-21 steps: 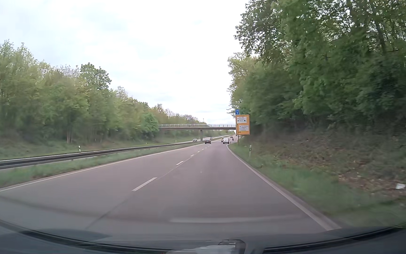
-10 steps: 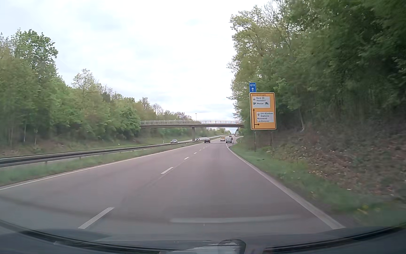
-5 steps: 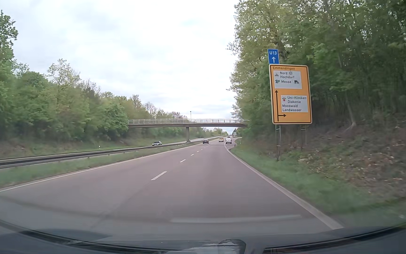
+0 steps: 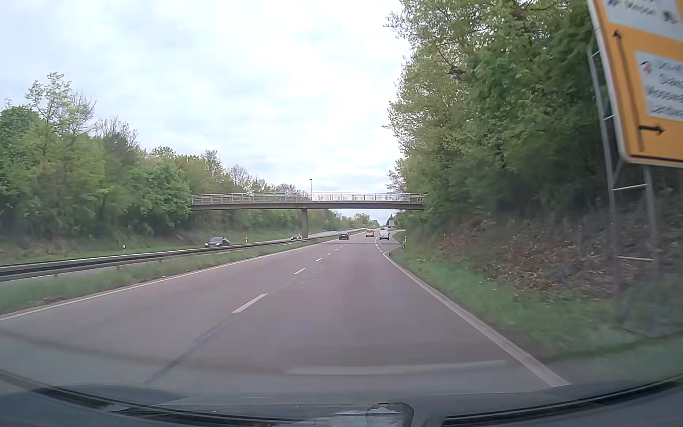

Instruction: Follow the waypoints while adhering to traffic rules and regulations

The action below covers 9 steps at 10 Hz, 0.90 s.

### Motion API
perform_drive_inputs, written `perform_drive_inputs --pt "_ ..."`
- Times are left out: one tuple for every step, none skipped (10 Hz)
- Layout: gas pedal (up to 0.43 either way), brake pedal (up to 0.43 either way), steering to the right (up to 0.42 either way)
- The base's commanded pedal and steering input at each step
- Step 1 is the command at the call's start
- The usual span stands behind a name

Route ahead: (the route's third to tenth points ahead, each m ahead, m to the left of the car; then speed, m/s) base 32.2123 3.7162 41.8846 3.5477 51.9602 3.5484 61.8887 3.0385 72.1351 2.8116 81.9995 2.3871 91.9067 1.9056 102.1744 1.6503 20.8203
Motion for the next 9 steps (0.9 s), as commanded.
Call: perform_drive_inputs --pt "0.087 0.000 0.005" --pt "0.087 0.000 0.005" --pt "0.087 0.000 0.005" --pt "0.087 0.000 0.005" --pt "0.087 0.000 0.005" --pt "0.087 0.000 0.006" --pt "0.087 0.000 0.006" --pt "0.087 0.000 0.006" --pt "0.087 0.000 0.007"
